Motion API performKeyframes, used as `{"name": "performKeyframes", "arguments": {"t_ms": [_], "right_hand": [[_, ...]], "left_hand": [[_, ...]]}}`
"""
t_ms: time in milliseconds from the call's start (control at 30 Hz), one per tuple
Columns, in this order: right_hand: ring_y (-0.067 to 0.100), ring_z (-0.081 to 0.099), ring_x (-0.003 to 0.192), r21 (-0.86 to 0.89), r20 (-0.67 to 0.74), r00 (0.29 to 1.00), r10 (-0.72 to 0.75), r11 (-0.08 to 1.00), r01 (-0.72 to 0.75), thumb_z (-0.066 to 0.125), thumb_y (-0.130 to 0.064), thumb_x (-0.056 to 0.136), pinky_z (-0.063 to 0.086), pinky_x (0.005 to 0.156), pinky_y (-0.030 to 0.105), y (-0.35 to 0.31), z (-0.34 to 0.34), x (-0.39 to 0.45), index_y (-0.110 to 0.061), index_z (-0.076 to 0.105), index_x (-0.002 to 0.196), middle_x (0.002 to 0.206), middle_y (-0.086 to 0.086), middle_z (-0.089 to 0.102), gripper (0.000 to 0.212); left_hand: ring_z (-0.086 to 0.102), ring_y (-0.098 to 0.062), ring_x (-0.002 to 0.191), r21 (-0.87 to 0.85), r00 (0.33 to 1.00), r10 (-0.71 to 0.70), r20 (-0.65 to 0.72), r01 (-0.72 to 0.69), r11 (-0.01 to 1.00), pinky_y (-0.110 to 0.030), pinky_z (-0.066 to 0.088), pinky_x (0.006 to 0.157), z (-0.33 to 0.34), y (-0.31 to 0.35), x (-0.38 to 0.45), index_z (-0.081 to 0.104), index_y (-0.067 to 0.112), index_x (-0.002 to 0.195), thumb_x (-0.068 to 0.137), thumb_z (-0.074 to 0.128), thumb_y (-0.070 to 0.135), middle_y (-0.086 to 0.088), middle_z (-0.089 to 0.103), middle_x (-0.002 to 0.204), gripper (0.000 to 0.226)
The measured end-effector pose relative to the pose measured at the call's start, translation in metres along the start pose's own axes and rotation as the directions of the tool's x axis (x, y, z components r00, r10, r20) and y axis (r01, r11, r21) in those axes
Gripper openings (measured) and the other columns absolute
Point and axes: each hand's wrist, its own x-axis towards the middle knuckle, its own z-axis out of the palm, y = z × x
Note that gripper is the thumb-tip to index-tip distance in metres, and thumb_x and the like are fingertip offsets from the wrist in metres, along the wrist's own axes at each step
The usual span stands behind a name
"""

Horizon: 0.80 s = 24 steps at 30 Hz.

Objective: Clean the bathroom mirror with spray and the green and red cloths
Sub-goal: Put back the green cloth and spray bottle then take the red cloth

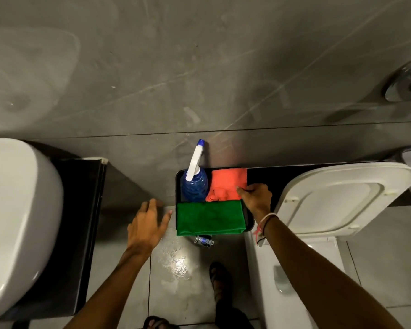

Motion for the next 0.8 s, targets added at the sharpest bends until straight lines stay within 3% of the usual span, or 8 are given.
{"name": "performKeyframes", "arguments": {"t_ms": [200, 300, 433, 533, 600, 667, 733, 800], "right_hand": [[0.036, 0.071, 0.101, 0.178, -0.074, 0.996, -0.053, 0.982, 0.065, 0.075, -0.035, 0.088, 0.054, 0.091, 0.040, -0.034, -0.019, -0.014, -0.003, 0.078, 0.092, 0.099, 0.022, 0.077, 0.032], [0.031, 0.068, 0.093, 0.302, -0.076, 0.991, -0.111, 0.945, 0.129, 0.074, -0.031, 0.088, 0.056, 0.087, 0.043, -0.064, -0.045, -0.039, -0.018, 0.067, 0.074, 0.088, 0.011, 0.070, 0.020], [0.010, 0.055, 0.066, 0.291, -0.005, 0.919, -0.395, 0.878, 0.379, 0.068, -0.002, 0.086, 0.045, 0.069, 0.027, -0.117, -0.098, -0.083, -0.009, 0.068, 0.073, 0.068, 0.002, 0.059, 0.015], [-0.009, 0.056, 0.052, 0.272, 0.177, 0.795, -0.581, 0.805, 0.528, 0.060, 0.015, 0.084, 0.046, 0.060, 0.011, -0.174, -0.143, -0.140, -0.017, 0.067, 0.072, 0.068, -0.002, 0.061, 0.035], [-0.011, 0.059, 0.060, 0.243, 0.330, 0.651, -0.683, 0.728, 0.641, 0.061, 0.014, 0.086, 0.046, 0.064, 0.005, -0.214, -0.174, -0.181, -0.019, 0.071, 0.084, 0.079, -0.001, 0.068, 0.034], [-0.006, 0.064, 0.073, 0.270, 0.453, 0.477, -0.753, 0.626, 0.732, 0.065, 0.009, 0.090, 0.049, 0.074, 0.009, -0.250, -0.200, -0.225, -0.018, 0.072, 0.096, 0.088, -0.002, 0.072, 0.029], [-0.002, 0.066, 0.083, 0.325, 0.521, 0.307, -0.796, 0.518, 0.791, 0.065, 0.004, 0.093, 0.051, 0.080, 0.011, -0.281, -0.221, -0.265, -0.016, 0.071, 0.102, 0.092, -0.005, 0.073, 0.023], [-0.001, 0.065, 0.087, 0.380, 0.496, 0.201, -0.845, 0.419, 0.825, 0.064, 0.000, 0.095, 0.051, 0.082, 0.011, -0.309, -0.235, -0.301, -0.013, 0.068, 0.106, 0.095, -0.007, 0.071, 0.018]], "left_hand": [[0.065, -0.033, 0.101, 0.059, 0.969, 0.111, -0.220, -0.100, 0.993, -0.049, 0.057, 0.077, -0.039, -0.002, -0.012, 0.057, 0.015, 0.114, 0.094, 0.059, 0.053, -0.011, 0.060, 0.114, 0.044], [0.064, -0.033, 0.102, 0.166, 0.891, 0.293, -0.346, -0.249, 0.954, -0.047, 0.056, 0.079, -0.073, 0.014, -0.017, 0.062, 0.011, 0.119, 0.095, 0.060, 0.052, -0.014, 0.063, 0.116, 0.049], [0.064, -0.035, 0.099, 0.188, 0.735, 0.462, -0.496, -0.429, 0.884, -0.048, 0.053, 0.080, -0.137, 0.053, -0.031, 0.065, 0.009, 0.121, 0.095, 0.052, 0.051, -0.015, 0.065, 0.116, 0.050], [0.061, -0.030, 0.112, 0.061, 0.633, 0.523, -0.571, -0.603, 0.796, -0.046, 0.051, 0.091, -0.193, 0.084, -0.051, 0.061, 0.012, 0.127, 0.095, 0.053, 0.049, -0.010, 0.063, 0.123, 0.050], [0.057, -0.013, 0.123, -0.162, 0.641, 0.533, -0.553, -0.710, 0.686, -0.034, 0.046, 0.104, -0.234, 0.105, -0.067, 0.057, 0.019, 0.131, 0.090, 0.058, 0.054, 0.001, 0.060, 0.131, 0.055], [0.051, 0.007, 0.127, -0.358, 0.665, 0.588, -0.460, -0.745, 0.562, -0.017, 0.039, 0.110, -0.280, 0.124, -0.088, 0.056, 0.026, 0.134, 0.081, 0.066, 0.060, 0.013, 0.057, 0.137, 0.064], [0.056, 0.004, 0.126, -0.467, 0.651, 0.696, -0.304, -0.738, 0.487, -0.018, 0.042, 0.110, -0.319, 0.137, -0.104, 0.060, 0.025, 0.134, 0.074, 0.077, 0.052, 0.012, 0.062, 0.137, 0.068], [0.068, -0.003, 0.103, -0.551, 0.641, 0.752, -0.155, -0.687, 0.473, -0.023, 0.055, 0.093, -0.357, 0.135, -0.123, 0.071, 0.023, 0.119, 0.070, 0.086, 0.036, 0.010, 0.074, 0.116, 0.053]]}}
